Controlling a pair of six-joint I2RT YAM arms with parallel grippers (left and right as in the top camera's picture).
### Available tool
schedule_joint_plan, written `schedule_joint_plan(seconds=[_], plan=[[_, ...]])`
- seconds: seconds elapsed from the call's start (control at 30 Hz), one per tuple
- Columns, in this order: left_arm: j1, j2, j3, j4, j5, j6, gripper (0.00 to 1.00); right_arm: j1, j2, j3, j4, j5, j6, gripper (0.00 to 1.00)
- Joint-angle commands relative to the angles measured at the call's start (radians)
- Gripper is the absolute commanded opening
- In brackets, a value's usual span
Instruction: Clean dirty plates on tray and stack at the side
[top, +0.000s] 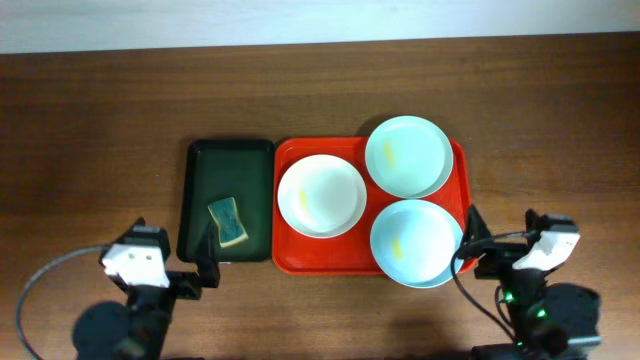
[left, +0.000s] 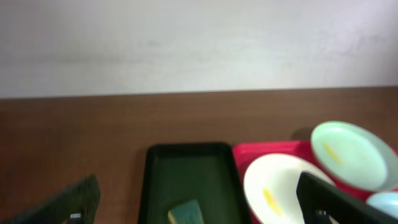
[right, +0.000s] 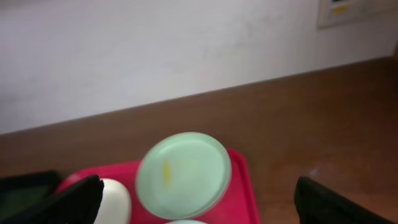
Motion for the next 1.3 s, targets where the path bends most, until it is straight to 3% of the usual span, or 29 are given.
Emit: schedule_joint_plan(seconds=[0.0,0.43,0.53,0.63,0.67,0.7,0.73,0.77,0.83,1.0,1.07,1.1,1.13,1.17,1.23,1.27], plan=[[-0.004,0.189,0.23,-0.154,0.043,-0.009,0.99,-0.005,0.166,0.215,-0.101,-0.067,0.014,0.98],[-0.004,0.861,1.063,-0.797,0.123,0.032,0.99,-0.005,0.877,0.975,-0.758,-0.319,0.007,0.98],[-0.004,0.958,1.135,-0.843,0.225,0.032,0.99,-0.005,1.019,1.073,-0.795,-0.327,0.008,0.98],[-0.004,1.012,1.135,-0.85,0.233,0.032,1.0,-0.005,1.11,1.104,-0.797,-0.376,0.006,0.99],[-0.004,1.028,1.134,-0.858,0.233,0.032,0.84,-0.005,1.135,1.103,-0.804,-0.4,0.007,0.95],[-0.004,1.055,1.132,-0.875,0.233,0.032,0.45,-0.001,1.168,1.103,-0.816,-0.412,0.007,0.67],[-0.004,1.071,1.125,-0.884,0.222,0.031,0.33,0.008,1.184,1.103,-0.819,-0.407,0.007,0.53],[-0.004,1.079,1.12,-0.887,0.208,0.021,0.25,0.02,1.2,1.103,-0.821,-0.398,0.007,0.45],[-0.004,1.094,1.089,-0.887,0.126,-0.047,0.15,0.055,1.234,1.103,-0.82,-0.371,0.007,0.18],[-0.004,1.094,0.963,-0.858,-0.014,-0.138,0.11,0.149,1.323,1.102,-0.877,-0.323,0.008,0.13],[-0.004,1.095,0.907,-0.834,-0.01,-0.145,0.08,0.184,1.354,1.102,-0.88,-0.275,0.012,0.15],[-0.004,1.095,0.874,-0.824,-0.003,-0.145,0.09,0.198,1.367,1.102,-0.871,-0.26,0.012,0.23],[-0.004,1.095,0.841,-0.817,-0.003,-0.145,0.09,0.213,1.384,1.102,-0.853,-0.245,0.012,0.4],[-0.004,1.095,0.814,-0.805,-0.003,-0.145,0.09,0.221,1.398,1.102,-0.84,-0.238,0.012,0.49],[-0.004,1.095,0.764,-0.776,-0.003,-0.145,0.1,0.229,1.434,1.102,-0.814,-0.234,0.012,0.6],[-0.004,1.096,0.741,-0.76,-0.003,-0.145,0.1,0.23,1.458,1.102,-0.803,-0.232,0.012,0.61]])
